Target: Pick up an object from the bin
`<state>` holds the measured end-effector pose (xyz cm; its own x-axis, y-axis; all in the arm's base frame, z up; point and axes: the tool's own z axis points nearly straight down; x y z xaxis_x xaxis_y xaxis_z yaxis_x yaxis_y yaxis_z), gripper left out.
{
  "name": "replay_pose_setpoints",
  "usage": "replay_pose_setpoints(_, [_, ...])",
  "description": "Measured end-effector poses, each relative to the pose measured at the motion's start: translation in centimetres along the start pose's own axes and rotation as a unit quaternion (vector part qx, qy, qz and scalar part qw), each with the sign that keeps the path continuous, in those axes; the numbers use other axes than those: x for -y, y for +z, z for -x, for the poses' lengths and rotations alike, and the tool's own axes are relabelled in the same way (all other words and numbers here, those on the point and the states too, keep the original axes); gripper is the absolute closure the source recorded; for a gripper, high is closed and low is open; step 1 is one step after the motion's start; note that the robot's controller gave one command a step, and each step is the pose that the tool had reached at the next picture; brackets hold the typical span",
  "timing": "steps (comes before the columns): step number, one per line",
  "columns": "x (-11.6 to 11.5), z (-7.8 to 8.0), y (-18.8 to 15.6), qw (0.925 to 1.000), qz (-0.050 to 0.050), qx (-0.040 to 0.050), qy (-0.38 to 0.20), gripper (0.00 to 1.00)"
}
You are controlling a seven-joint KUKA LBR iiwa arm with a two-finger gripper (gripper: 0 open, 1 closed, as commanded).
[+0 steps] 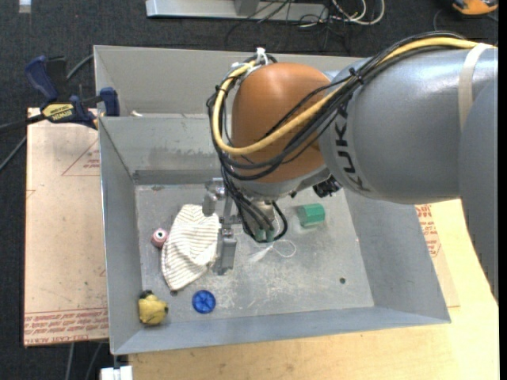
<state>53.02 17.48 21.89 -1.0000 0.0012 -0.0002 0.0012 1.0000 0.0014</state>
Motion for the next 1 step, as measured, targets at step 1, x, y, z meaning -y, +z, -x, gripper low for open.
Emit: replay_pose_setpoints(1, [0.00,0.00,0.00,1.0000,0.000,0.0000,0.000,0.00])
